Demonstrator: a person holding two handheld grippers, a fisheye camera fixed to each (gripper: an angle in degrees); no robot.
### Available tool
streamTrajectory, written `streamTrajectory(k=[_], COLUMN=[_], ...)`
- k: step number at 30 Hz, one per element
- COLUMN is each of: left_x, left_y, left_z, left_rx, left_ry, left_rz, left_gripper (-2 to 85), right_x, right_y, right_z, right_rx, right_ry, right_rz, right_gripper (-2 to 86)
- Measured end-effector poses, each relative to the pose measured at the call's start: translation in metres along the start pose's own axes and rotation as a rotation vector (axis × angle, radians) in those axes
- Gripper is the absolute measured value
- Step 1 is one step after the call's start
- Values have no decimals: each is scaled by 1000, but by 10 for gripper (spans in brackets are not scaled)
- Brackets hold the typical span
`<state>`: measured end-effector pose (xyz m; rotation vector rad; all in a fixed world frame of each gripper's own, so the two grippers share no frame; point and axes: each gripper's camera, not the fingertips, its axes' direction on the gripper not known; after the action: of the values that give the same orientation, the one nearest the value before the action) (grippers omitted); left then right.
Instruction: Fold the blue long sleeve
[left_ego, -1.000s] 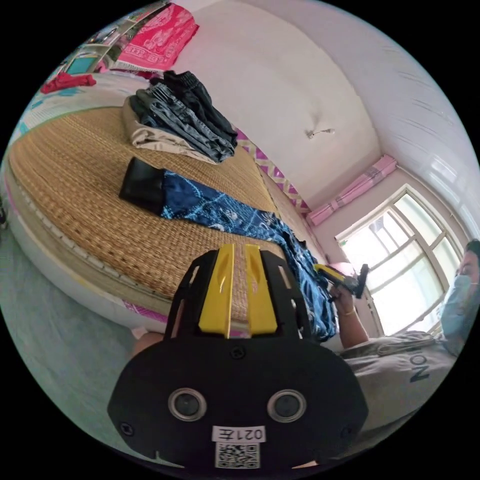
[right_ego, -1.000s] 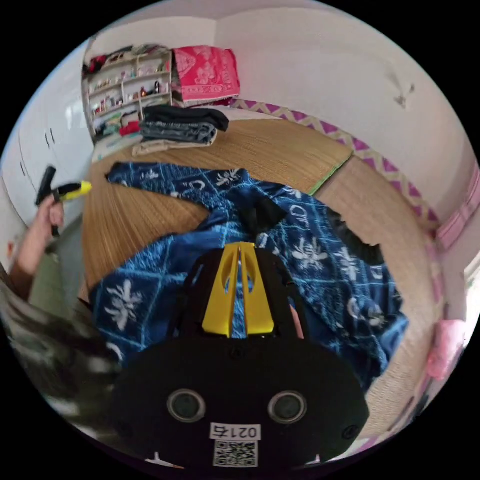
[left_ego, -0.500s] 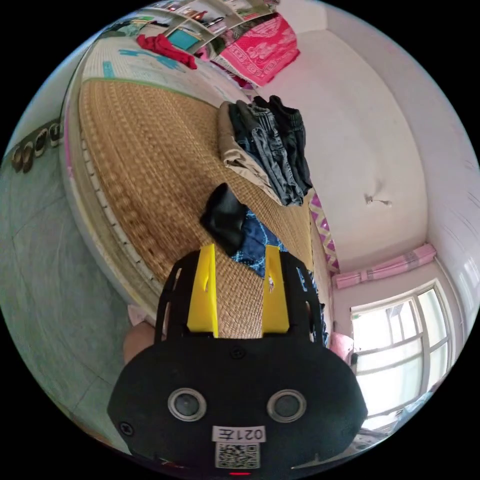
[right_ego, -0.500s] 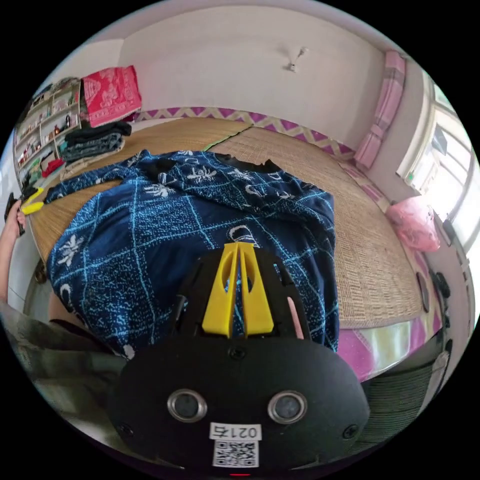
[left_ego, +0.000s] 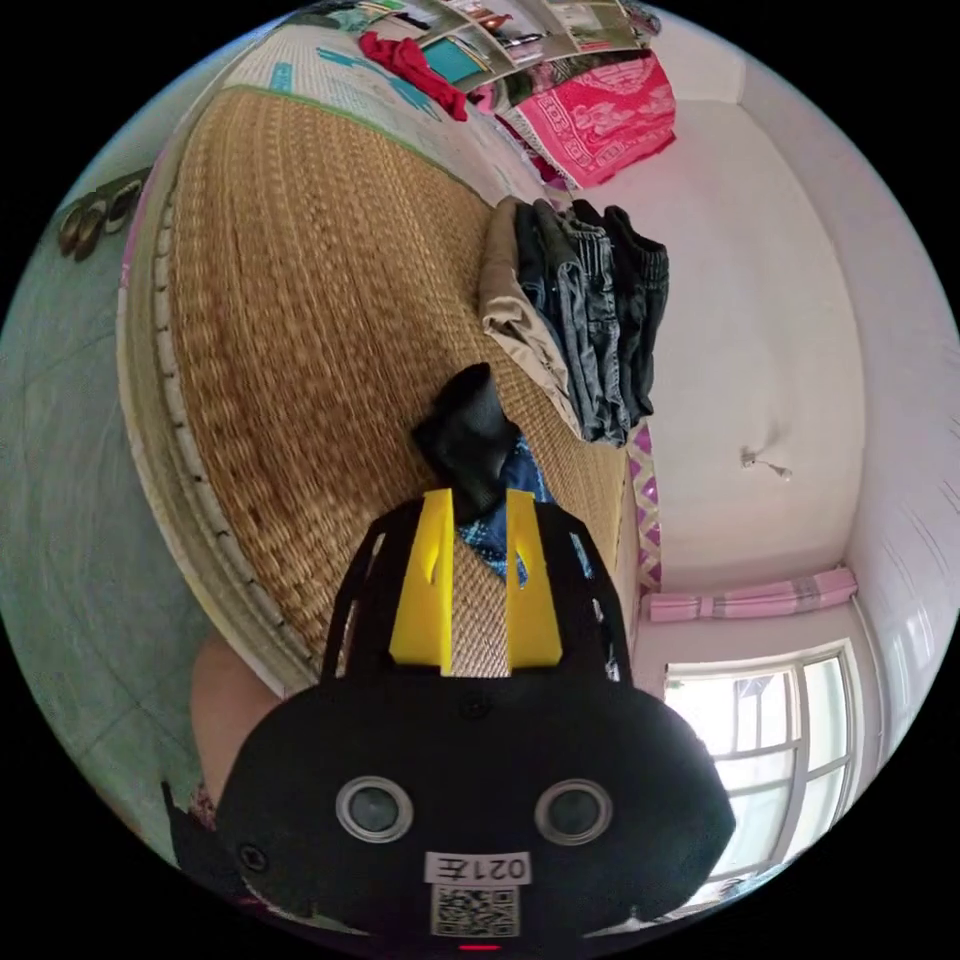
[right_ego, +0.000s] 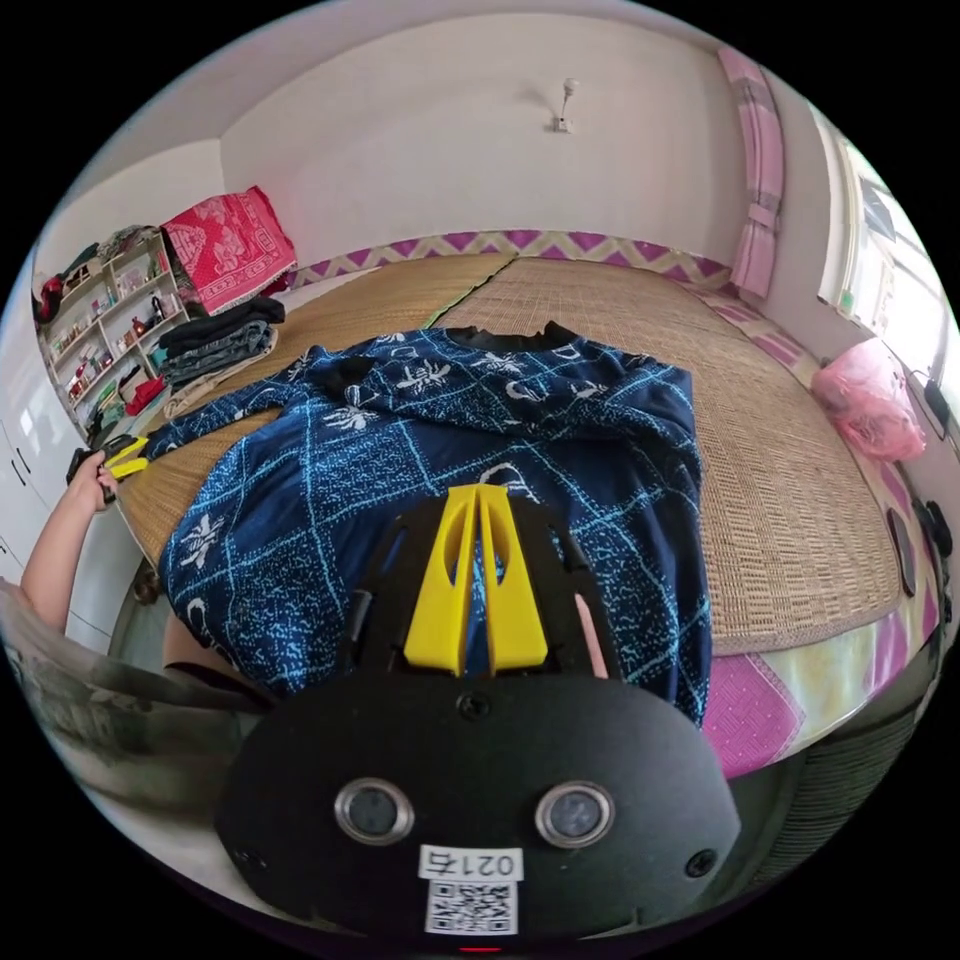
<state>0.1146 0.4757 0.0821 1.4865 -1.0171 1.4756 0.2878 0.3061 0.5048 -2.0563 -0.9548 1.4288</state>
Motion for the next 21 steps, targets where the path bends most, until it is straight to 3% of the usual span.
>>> streamTrajectory(k=[4, 9, 16, 21], left_x=[-9, 32, 254, 451], left_y=[-16, -29, -3, 62], left_z=[-12, -43, -90, -54], left_rx=[68, 135, 225, 109], left_ry=[99, 193, 200, 276], left_rz=[-46, 90, 642, 1043], left_gripper=[1, -8, -10, -10], right_x=[15, 46, 98, 126], right_y=[9, 30, 62, 82], right_z=[-3, -27, -48, -65], right_rx=[-34, 26, 49, 66], right_ry=[2, -56, -140, -195], right_rz=[-36, -36, 51, 92], right_gripper=[-10, -9, -6, -6])
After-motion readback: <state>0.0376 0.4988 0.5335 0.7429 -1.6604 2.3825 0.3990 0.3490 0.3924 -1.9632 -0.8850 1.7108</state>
